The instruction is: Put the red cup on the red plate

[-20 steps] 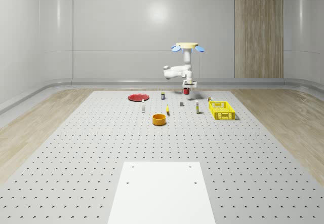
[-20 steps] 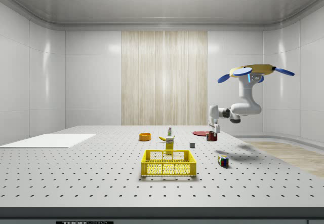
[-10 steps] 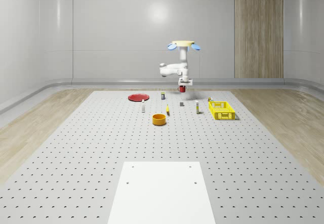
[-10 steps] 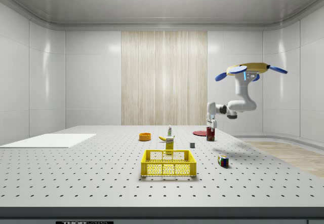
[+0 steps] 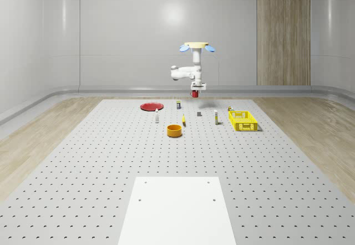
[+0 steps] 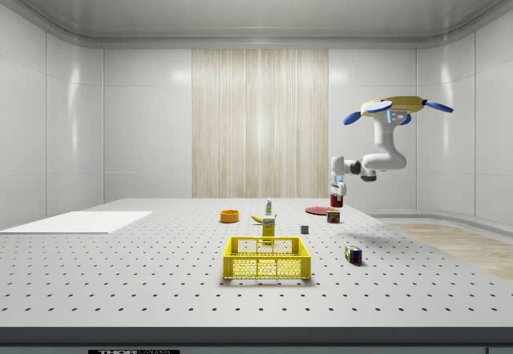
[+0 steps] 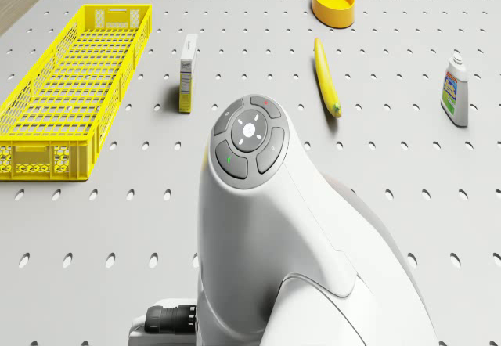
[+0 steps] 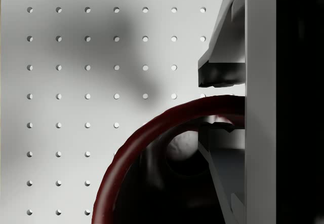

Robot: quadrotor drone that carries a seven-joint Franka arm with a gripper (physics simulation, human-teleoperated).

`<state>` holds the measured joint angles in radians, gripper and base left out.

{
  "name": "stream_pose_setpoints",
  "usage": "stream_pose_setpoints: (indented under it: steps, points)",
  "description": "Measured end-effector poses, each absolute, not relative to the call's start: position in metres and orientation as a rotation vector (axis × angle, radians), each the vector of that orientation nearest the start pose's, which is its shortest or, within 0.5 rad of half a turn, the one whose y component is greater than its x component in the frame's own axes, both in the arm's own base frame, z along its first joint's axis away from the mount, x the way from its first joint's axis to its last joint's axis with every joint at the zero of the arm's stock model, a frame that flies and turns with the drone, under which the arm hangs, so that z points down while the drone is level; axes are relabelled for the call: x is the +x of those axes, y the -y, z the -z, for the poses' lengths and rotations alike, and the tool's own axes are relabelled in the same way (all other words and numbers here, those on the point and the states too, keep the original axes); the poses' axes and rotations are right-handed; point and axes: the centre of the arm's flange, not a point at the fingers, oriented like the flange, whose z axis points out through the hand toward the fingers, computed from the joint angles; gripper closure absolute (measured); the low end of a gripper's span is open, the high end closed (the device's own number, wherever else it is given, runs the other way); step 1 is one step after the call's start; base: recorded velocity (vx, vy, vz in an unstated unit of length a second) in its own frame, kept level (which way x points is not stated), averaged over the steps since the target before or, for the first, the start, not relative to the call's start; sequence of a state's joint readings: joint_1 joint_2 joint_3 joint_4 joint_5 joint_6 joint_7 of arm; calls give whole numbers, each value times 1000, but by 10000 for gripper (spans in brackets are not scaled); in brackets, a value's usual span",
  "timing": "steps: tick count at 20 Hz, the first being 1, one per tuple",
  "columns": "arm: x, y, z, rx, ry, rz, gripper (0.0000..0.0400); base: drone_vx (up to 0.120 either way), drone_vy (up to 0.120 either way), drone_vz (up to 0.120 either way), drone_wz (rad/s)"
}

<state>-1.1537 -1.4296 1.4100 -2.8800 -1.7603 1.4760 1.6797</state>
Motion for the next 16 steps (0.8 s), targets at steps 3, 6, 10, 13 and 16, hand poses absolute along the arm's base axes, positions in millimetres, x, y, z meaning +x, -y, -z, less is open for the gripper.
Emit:
stream_pose_setpoints:
  steps: [3, 6, 10, 13, 16]
  points:
    - [307, 0, -477, 1, 2, -785, 300, 0, -120, 0, 0]
    - [307, 0, -477, 1, 2, -785, 300, 0, -120, 67, 0]
    - [307, 0, -477, 1, 2, -785, 300, 0, -120, 0, 0]
    - [307, 0, -477, 1, 2, -785, 300, 0, -120, 0, 0]
    - [307, 0, -477, 1, 2, -785, 300, 0, -120, 0, 0]
